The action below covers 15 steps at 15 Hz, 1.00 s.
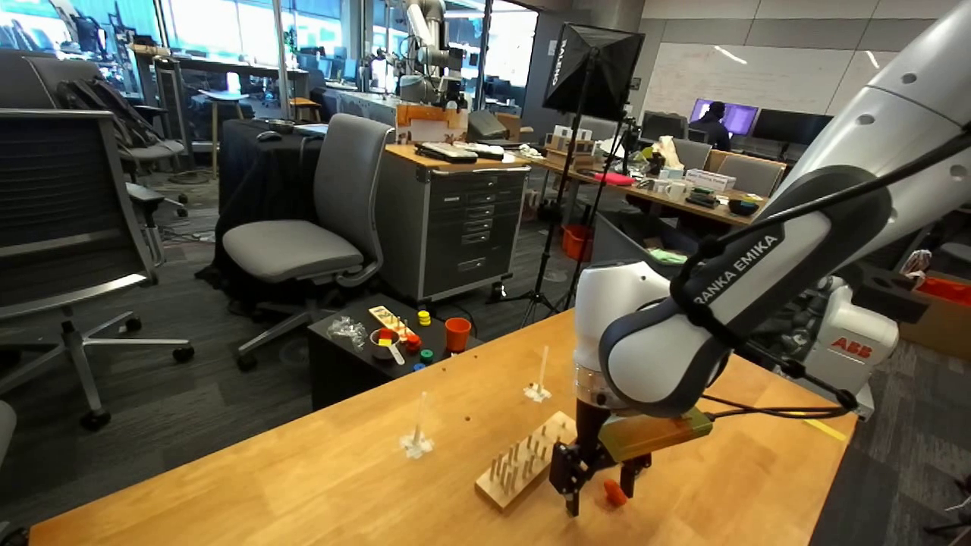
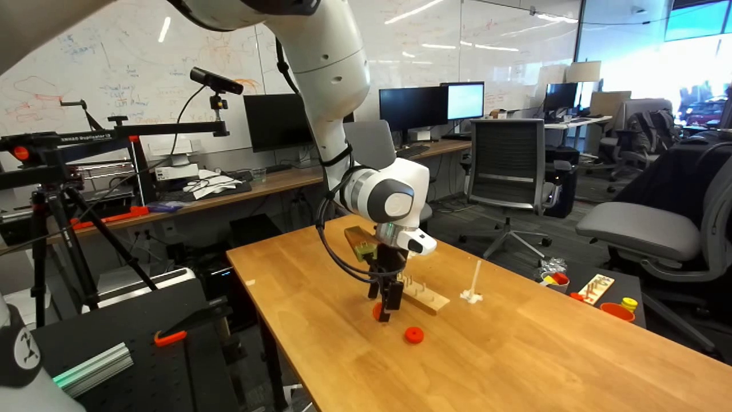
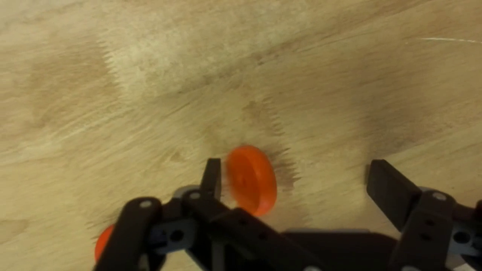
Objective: Attach an orange disc to the wooden rack
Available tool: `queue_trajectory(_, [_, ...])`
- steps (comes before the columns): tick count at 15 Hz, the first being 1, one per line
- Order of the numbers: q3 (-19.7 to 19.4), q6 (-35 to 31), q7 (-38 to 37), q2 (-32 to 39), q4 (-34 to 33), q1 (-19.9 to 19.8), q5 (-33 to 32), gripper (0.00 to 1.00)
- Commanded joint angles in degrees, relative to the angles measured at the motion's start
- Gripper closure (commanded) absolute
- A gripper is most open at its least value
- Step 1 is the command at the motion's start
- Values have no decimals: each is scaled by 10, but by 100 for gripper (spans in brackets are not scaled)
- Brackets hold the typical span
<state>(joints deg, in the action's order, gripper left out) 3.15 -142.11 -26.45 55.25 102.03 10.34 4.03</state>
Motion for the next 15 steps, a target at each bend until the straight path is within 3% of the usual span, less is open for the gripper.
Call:
queue_trajectory(1, [-14,19,2,-17,11,8,22,0])
queue_trajectory(8, [-20,4,-1,-56,63,7,28,0])
queue_trajectory(15, [-68,-29,-27,-72,84,37,1,0])
